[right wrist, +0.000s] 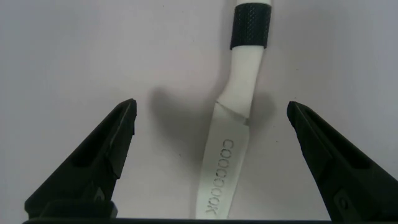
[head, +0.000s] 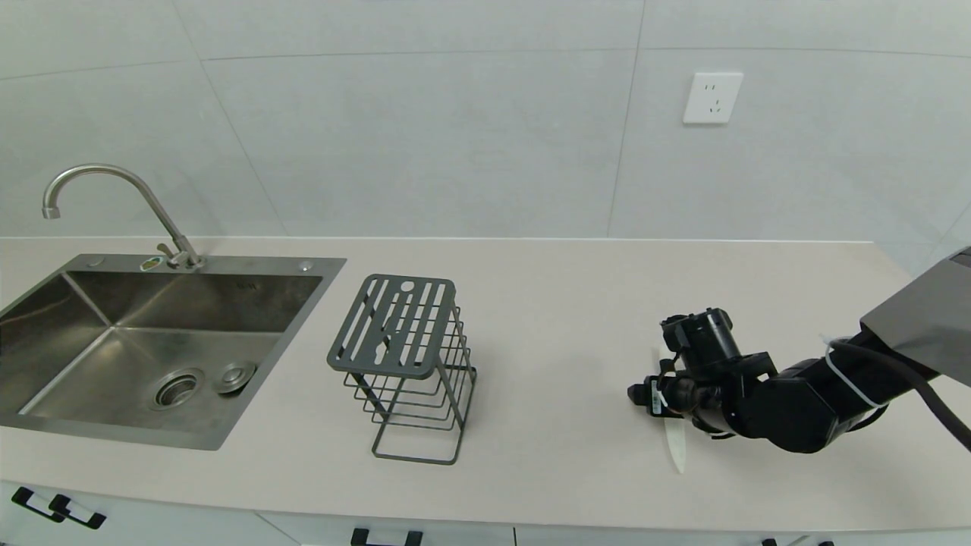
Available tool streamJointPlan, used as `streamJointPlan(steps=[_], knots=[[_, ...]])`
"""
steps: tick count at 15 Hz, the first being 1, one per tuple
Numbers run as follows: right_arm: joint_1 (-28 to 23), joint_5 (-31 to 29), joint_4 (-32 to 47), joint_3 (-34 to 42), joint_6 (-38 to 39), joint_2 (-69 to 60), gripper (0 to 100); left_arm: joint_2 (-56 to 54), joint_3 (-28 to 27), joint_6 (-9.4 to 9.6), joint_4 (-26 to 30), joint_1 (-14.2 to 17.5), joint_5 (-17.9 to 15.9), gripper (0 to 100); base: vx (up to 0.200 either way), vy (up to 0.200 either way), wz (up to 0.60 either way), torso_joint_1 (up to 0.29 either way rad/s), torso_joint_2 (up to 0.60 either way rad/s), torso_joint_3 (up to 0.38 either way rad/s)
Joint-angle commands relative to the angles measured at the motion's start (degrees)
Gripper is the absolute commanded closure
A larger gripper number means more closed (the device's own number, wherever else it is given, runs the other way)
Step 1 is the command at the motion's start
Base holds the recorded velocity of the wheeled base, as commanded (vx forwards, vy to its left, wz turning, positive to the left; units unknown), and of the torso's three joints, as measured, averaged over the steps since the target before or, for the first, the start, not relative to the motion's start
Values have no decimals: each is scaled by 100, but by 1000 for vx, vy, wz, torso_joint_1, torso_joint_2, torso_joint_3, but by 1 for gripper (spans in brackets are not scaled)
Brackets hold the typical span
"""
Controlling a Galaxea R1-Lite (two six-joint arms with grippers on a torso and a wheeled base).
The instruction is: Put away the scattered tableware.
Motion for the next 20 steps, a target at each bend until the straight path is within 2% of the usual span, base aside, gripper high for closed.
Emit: streamJointPlan(steps=[1,8,18,19,20], knots=[[0,-59,-4,-61,-1,66,0,-2,0,-4,-2,-1,4,0,0,0,0,0,0,0],[-44,-270,5,-131,-107,48,0,-2,0,-4,-2,-1,-4,0,0,0,0,0,0,0],[-158,-278,5,0,-107,66,0,-2,0,-4,-2,-1,-4,0,0,0,0,0,0,0],[-167,-278,5,53,-98,83,100,-2,0,-4,-2,-1,-4,0,0,0,0,0,0,0],[-167,-278,5,220,-89,127,100,-2,0,-13,-2,-1,-4,0,0,0,0,0,0,0]])
